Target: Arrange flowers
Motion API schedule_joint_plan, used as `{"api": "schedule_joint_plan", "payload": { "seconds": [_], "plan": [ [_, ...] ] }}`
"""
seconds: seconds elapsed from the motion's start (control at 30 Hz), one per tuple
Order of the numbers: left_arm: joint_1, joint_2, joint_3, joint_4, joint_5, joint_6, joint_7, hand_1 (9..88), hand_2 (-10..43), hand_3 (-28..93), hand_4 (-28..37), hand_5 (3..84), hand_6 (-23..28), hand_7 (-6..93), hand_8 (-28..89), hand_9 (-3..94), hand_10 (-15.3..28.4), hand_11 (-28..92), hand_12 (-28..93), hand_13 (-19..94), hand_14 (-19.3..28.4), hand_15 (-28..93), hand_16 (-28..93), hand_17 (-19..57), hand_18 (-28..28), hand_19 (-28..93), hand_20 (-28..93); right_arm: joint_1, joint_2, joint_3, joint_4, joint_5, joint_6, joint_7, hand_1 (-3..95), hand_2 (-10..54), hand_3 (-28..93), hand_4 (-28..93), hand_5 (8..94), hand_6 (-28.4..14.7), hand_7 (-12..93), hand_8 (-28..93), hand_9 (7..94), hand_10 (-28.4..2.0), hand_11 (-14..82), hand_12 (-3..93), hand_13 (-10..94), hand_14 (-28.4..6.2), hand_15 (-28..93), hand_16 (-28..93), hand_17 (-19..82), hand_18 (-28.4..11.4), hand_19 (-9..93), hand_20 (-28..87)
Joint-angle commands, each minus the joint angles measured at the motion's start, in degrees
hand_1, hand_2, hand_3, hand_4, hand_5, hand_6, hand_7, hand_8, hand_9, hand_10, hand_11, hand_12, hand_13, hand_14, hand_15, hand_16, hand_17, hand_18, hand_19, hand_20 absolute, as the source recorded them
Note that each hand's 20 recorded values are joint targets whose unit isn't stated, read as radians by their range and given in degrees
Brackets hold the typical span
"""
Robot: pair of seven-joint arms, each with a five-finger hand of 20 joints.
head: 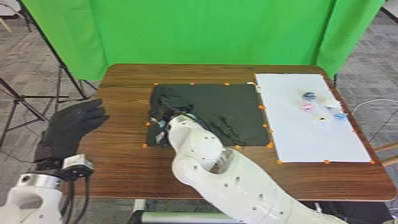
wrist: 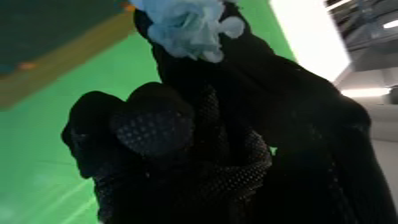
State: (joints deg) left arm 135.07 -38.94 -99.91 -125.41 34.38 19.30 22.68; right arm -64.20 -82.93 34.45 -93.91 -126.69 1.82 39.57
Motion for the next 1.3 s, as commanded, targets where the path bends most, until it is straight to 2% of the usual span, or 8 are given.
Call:
{"api": "schedule_joint_plan", "payload": {
  "seconds": [0.03,0.17,0.33,0.5,0.8,0.9,0.93,1.3],
  "plan": [
    [-0.8,0.63,0.54,-0.31,0.1,-0.02,0.26,27.5,4.6,83,-20.2,43.6,12.5,20.1,-11,38.0,21.2,37,9,25,27.1,64,-14,-9.8,22.5,61,8,-2.2,-4.2,4.2,2.8,6.7,-0.5,5.8,56.9,-9.5,78,-28,76.5,-2.2,32,8,87.6,-6.5,21.3,39.6,81,-5.1,72,26,57,-16.0,93,43],
    [-1.8,0.75,0.58,-0.05,0.43,-0.4,-0.1,27.6,4.6,83,-20.2,43.6,12.5,20.1,-11,38.0,21.1,37,9,26,27.2,64,-14,-9.8,22.5,61,8,-2.1,-4.4,4.7,3.3,6.5,-0.7,6.5,54.9,-9.5,77,-28,75.1,-2.7,32,7,86.5,-6.9,20.5,38.9,80,-5.1,73,26,56,-15.9,93,44],
    [-1.8,0.98,0.51,0.02,0.09,-0.15,0.15,27.5,4.5,83,-20.0,43.6,12.5,20.2,-11,37.9,21.1,37,9,26,27.2,64,-14,-9.8,22.5,61,8,-1.4,-5.0,4.8,4.0,9.2,-0.3,8.5,53.2,-9.5,75,-28,73.5,-3.3,31,6,84.9,-7.3,19.8,38.1,78,-5.1,75,27,56,-15.5,93,46],
    [-3.8,0.69,1.67,0.66,0.62,-1.05,-0.71,27.6,4.5,83,-20.1,43.6,12.5,20.2,-11,37.9,21.2,37,9,25,27.0,64,-14,-9.8,22.5,61,8,-0.8,-4.7,4.9,4.3,10.1,0.5,10.1,51.5,-9.5,73,-28,72.8,-3.9,31,6,84.1,-7.6,19.8,38.0,78,-5.1,75,26,55,-15.2,93,46],
    [-5.0,0.03,1.87,1.23,1.18,-2.25,-1.96,27.6,4.6,83,-20.1,43.6,12.4,20.3,-11,37.8,21.2,37,9,25,27.1,64,-14,-9.8,22.5,61,8,-0.2,-4.3,4.5,4.2,9.8,1.3,11.0,46.6,-9.5,73,-28,69.9,-5.0,28,5,77.5,-11.0,28.7,28.8,76,-5.7,76,26,54,-14.9,93,46],
    [-5.0,0.32,2.16,1.36,0.81,-2.11,-1.5,27.6,4.6,83,-20.0,43.6,12.4,20.3,-11,37.9,21.1,37,9,26,27.2,64,-14,-9.8,22.5,61,8,0.1,-4.2,4.3,4.2,10.1,1.5,11.3,45.2,-9.5,74,-28,69.2,-5.2,27,4,76.3,-11.5,29.9,27.2,75,-6.1,76,25,53,-14.8,93,45],
    [-5.4,0.08,2.25,1.49,0.99,-2.38,-1.88,27.6,4.6,83,-20.0,43.6,12.4,20.3,-11,37.9,21.2,37,9,26,27.1,64,-14,-9.8,22.5,61,8,0.2,-4.0,4.3,4.0,10.7,1.4,11.3,45.0,-9.5,74,-28,69.0,-5.2,27,3,76.0,-11.8,30.1,26.8,75,-6.1,76,25,53,-14.8,93,45],
    [-6.1,0.05,2.59,1.55,1.21,-2.39,-2.38,27.6,4.7,83,-20.1,43.6,12.5,20.3,-11,37.9,21.1,37,9,26,27.0,64,-14,-9.8,22.5,61,7,-0.1,-4.3,4.9,3.9,9.7,-0.1,10.9,41.3,-9.5,78,-28,67.7,-5.4,25,-11,73.1,-14.8,33.3,19.5,74,-7.0,76,24,52,-15.1,93,44]
  ]
}}
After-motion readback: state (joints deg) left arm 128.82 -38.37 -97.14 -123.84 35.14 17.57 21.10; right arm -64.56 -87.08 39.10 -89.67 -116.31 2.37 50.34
